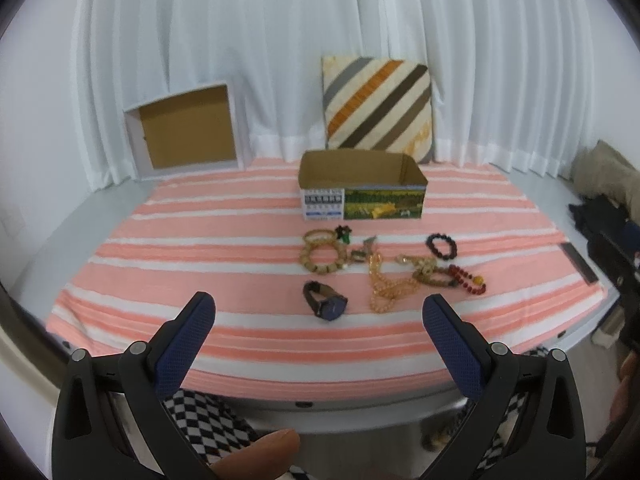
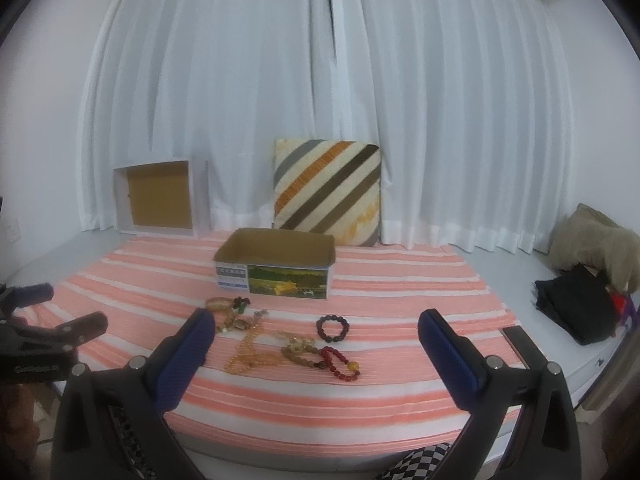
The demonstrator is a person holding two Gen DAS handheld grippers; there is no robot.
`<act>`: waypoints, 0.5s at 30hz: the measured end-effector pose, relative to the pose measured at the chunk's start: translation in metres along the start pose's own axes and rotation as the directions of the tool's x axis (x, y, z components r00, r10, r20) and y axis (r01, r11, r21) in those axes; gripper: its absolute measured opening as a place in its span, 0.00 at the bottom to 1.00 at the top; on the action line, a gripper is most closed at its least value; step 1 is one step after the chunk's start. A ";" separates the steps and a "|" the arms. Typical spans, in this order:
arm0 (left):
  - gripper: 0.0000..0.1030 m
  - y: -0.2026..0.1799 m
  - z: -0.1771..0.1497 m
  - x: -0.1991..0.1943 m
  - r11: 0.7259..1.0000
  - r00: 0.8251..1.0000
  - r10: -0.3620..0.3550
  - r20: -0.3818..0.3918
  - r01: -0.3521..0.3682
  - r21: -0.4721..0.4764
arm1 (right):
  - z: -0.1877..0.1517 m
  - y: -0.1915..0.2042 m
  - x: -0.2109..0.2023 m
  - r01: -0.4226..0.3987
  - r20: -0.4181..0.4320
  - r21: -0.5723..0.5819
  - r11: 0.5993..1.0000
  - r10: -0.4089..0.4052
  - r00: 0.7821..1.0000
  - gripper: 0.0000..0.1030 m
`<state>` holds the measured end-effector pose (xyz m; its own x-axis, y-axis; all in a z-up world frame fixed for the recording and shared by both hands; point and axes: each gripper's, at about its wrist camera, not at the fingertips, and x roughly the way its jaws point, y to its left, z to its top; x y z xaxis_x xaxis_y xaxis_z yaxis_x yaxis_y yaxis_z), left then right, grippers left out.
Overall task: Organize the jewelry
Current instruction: 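Grasp the black wristwatch with the left tool while the right tool grasps the red bead bracelet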
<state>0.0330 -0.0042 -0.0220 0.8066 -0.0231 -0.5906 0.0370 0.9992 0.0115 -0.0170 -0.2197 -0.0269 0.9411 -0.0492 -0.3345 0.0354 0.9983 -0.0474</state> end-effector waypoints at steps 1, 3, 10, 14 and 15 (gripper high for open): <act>1.00 0.000 0.000 0.006 1.000 1.000 0.000 -0.016 0.000 0.010 | 0.001 -0.004 0.006 0.001 -0.002 0.006 1.000 -0.001 1.000 1.00; 1.00 0.004 0.000 0.018 1.000 0.999 -0.013 -0.034 0.013 0.006 | -0.001 -0.011 0.015 -0.002 0.005 0.019 1.000 0.002 1.000 1.00; 1.00 0.020 0.001 0.074 1.000 0.993 0.010 -0.115 -0.013 -0.025 | -0.016 -0.037 0.062 0.032 0.019 0.027 0.999 -0.033 0.999 1.00; 1.00 0.029 -0.004 0.108 0.994 0.983 -0.090 -0.158 0.078 -0.077 | -0.037 -0.045 0.099 -0.018 -0.035 -0.011 1.000 0.017 0.999 1.00; 1.00 0.031 -0.007 0.116 0.988 0.977 -0.134 -0.168 0.118 -0.101 | -0.043 -0.046 0.108 -0.031 -0.064 -0.014 0.999 0.030 0.997 1.00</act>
<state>0.1238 0.0246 -0.0962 0.6838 -0.1511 -0.7139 0.0725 0.9875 -0.1396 0.0686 -0.2723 -0.1018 0.9182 -0.0209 -0.3955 0.0011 0.9987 -0.0501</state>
